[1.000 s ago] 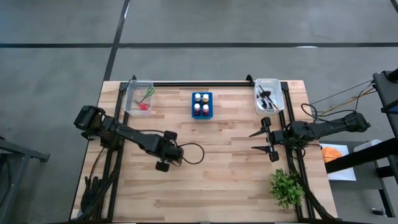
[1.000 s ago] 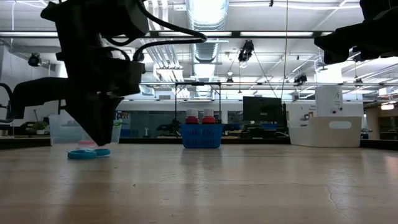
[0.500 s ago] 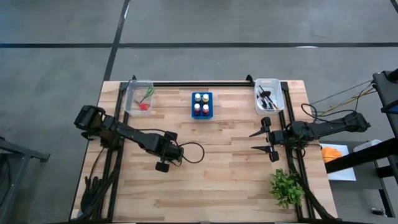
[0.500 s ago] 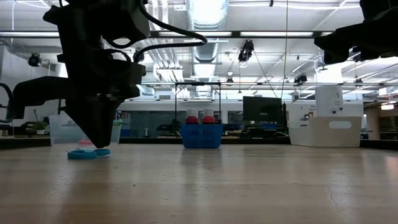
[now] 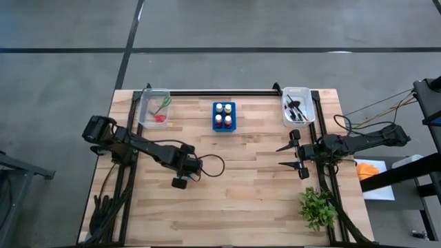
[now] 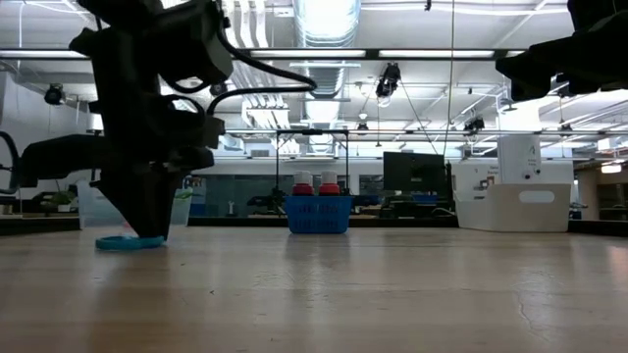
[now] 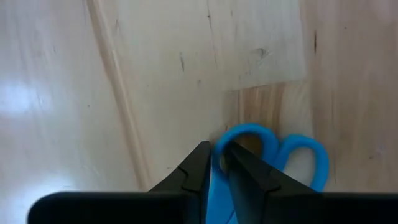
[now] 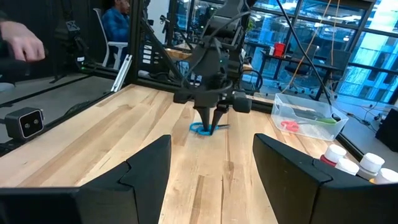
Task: Pick & Place Paint Supplies
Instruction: Put the blue scissors into the transparent bin
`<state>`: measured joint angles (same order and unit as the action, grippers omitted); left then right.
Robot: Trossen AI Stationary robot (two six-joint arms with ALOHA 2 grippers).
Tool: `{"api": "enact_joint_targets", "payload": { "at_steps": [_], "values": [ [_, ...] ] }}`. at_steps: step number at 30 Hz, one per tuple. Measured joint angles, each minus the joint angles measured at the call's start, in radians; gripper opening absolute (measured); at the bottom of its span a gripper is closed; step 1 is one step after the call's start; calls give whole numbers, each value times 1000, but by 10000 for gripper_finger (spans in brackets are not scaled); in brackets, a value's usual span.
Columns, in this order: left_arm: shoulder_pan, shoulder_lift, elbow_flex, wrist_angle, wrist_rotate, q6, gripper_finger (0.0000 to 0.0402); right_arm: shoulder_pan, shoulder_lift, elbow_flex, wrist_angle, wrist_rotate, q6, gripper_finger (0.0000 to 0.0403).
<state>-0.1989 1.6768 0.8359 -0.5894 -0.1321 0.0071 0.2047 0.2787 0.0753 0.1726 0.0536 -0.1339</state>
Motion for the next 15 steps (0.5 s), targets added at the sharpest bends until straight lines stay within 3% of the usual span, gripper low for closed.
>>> {"api": "enact_joint_targets", "payload": {
  "at_steps": [8,12,15],
  "values": [
    [72,-9,-74,89,118,17,59,0,0,-1,1,0,0,226],
    [72,-9,-70,92,122,58,18,0,0,-1,2,2,-1,226],
    [72,-9,-70,98,128,72,10,0,0,-1,2,2,-1,226]
  ]
}}
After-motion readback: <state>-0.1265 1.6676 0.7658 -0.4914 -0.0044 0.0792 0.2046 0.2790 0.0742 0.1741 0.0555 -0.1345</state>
